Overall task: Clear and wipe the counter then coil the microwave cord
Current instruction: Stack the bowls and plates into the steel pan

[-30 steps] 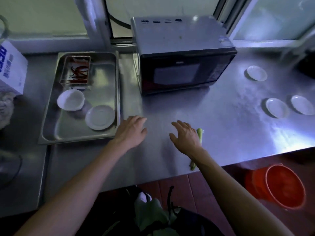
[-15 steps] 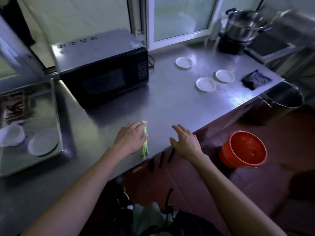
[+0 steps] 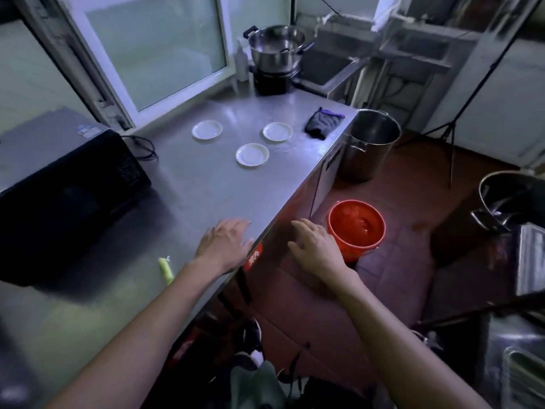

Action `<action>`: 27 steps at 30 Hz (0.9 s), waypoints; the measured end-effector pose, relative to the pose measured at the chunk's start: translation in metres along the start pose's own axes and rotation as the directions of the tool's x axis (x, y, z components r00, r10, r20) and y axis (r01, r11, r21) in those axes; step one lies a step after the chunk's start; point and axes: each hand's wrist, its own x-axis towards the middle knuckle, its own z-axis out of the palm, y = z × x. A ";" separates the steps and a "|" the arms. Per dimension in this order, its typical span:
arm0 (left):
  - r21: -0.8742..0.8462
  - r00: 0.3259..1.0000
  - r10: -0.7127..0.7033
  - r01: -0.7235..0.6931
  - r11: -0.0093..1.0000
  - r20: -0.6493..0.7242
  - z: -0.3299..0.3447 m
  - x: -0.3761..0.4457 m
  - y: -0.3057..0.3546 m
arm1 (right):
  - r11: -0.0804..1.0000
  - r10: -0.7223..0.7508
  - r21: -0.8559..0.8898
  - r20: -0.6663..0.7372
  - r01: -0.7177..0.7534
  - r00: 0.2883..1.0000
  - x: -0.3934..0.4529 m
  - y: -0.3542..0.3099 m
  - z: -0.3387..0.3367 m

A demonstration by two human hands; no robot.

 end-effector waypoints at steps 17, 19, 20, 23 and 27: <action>-0.204 0.980 -0.174 0.191 0.960 0.096 0.037 0.175 -0.078 | 0.992 -0.032 -0.116 0.210 0.058 0.977 0.201 0.008 0.016; -0.209 0.978 -0.172 0.193 0.959 0.115 0.037 0.198 -0.084 | 0.990 -0.039 -0.123 0.214 0.067 0.976 0.225 0.011 0.015; -0.213 0.979 -0.165 0.188 0.959 0.119 0.036 0.210 -0.086 | 0.990 -0.039 -0.124 0.215 0.067 0.976 0.236 0.013 0.013; -0.213 0.981 -0.156 0.178 0.961 0.116 0.032 0.238 -0.087 | 0.992 -0.029 -0.114 0.229 0.056 0.973 0.264 0.018 0.010; -0.207 0.981 -0.152 0.174 0.963 0.119 0.032 0.277 -0.088 | 0.995 -0.030 -0.086 0.240 0.052 0.970 0.307 0.028 0.009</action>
